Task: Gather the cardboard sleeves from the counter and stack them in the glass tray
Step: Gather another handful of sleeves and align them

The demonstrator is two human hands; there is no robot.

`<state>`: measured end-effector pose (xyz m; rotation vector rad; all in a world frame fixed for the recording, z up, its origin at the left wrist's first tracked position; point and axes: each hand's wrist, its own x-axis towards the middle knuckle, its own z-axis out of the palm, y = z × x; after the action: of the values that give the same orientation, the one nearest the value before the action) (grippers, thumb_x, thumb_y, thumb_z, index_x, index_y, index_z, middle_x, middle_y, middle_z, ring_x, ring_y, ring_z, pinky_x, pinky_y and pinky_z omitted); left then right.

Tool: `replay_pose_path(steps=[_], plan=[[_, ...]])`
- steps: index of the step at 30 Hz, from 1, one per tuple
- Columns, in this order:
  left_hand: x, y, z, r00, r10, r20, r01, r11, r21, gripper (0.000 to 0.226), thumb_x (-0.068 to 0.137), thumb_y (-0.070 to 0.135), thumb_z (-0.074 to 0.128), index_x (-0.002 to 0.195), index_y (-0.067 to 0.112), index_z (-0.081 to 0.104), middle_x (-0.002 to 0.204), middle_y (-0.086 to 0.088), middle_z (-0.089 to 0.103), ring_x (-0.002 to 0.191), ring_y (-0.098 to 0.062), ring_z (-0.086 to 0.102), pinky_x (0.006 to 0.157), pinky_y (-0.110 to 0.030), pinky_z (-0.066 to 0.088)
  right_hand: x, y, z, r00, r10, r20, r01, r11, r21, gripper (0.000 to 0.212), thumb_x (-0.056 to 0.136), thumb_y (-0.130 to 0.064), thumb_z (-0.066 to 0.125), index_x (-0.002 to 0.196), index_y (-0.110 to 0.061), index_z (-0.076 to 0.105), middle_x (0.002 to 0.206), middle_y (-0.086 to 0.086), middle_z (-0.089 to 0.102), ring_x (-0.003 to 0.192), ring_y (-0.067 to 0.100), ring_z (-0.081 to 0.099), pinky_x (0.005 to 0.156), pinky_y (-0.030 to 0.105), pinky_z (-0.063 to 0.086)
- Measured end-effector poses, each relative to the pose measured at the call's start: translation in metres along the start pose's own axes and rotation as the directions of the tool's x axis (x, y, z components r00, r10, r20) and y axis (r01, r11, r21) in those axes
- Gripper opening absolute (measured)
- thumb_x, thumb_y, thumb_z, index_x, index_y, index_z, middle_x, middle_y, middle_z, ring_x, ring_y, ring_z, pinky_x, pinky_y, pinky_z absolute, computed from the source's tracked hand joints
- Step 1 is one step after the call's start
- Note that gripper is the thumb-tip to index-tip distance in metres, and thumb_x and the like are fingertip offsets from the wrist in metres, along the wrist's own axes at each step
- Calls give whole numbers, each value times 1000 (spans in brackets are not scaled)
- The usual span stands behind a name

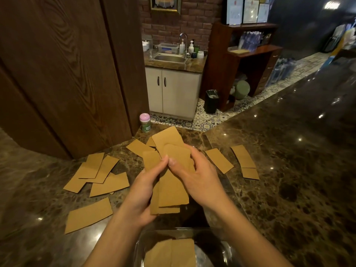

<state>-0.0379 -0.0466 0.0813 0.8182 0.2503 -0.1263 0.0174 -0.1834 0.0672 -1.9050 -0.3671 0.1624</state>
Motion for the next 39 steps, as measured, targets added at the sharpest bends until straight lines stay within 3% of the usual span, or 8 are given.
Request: replay_pose_path(steps=[4,9,16,20,26,32,36,39], plan=[[-2,-1,5,997,50,-58,-46,997,61,39,90,23,64,126,11,68,104,-16,75,83,-28,75,60,-37,63,-13,-4,-6,997,-10,82,-7,979,205,49,93,-71,50,124,-37,68,113,-13,76,105,5,71,91,38,60],[-9,2,9,996,85,-20,-83,993,86,33,87,17,69,120,11,71,105,-18,76,87,-31,77,65,-39,63,-23,-4,-24,988,-78,131,58,986,156,50,85,-28,85,130,-31,65,113,-11,77,105,7,73,87,28,61],[-21,2,8,996,86,-8,-84,984,155,39,80,3,76,118,8,66,94,-18,78,74,-29,77,57,-35,62,-17,-6,-48,997,-33,-68,55,934,353,59,72,-25,92,126,-27,66,113,-1,78,106,18,75,89,48,64],[-26,0,10,999,42,1,-42,990,134,45,81,3,68,125,7,62,105,-27,76,77,-37,76,61,-42,65,-12,-14,-61,991,-32,-127,81,912,402,83,75,-7,89,141,-41,53,112,-5,76,102,13,76,78,37,66],[-22,-4,7,996,72,-52,-58,973,225,60,75,7,83,129,10,59,108,-23,76,87,-40,76,65,-42,63,-16,-18,-58,959,-105,-262,148,977,152,40,72,-38,91,104,-27,68,97,-6,74,87,14,73,75,52,64],[-21,2,-8,996,55,-74,-10,861,509,81,58,29,91,130,16,56,107,-9,76,94,-25,76,71,-29,58,-11,-26,-89,988,-52,148,102,931,-350,93,55,-61,94,136,-55,50,115,-28,65,111,-5,62,98,32,54],[-24,3,-8,998,-40,-40,55,822,567,76,63,35,93,128,18,56,108,-8,76,95,-25,76,75,-31,59,-6,-37,-93,845,55,532,213,879,-428,51,73,-49,89,119,-43,67,111,-26,72,101,-8,67,88,22,59],[-24,4,-1,999,-12,-35,28,857,514,39,87,33,73,121,15,64,104,-11,79,93,-31,77,78,-41,61,-5,-29,-93,869,45,493,200,879,-432,26,81,-47,84,100,-31,75,98,-7,75,87,6,70,82,36,61]])
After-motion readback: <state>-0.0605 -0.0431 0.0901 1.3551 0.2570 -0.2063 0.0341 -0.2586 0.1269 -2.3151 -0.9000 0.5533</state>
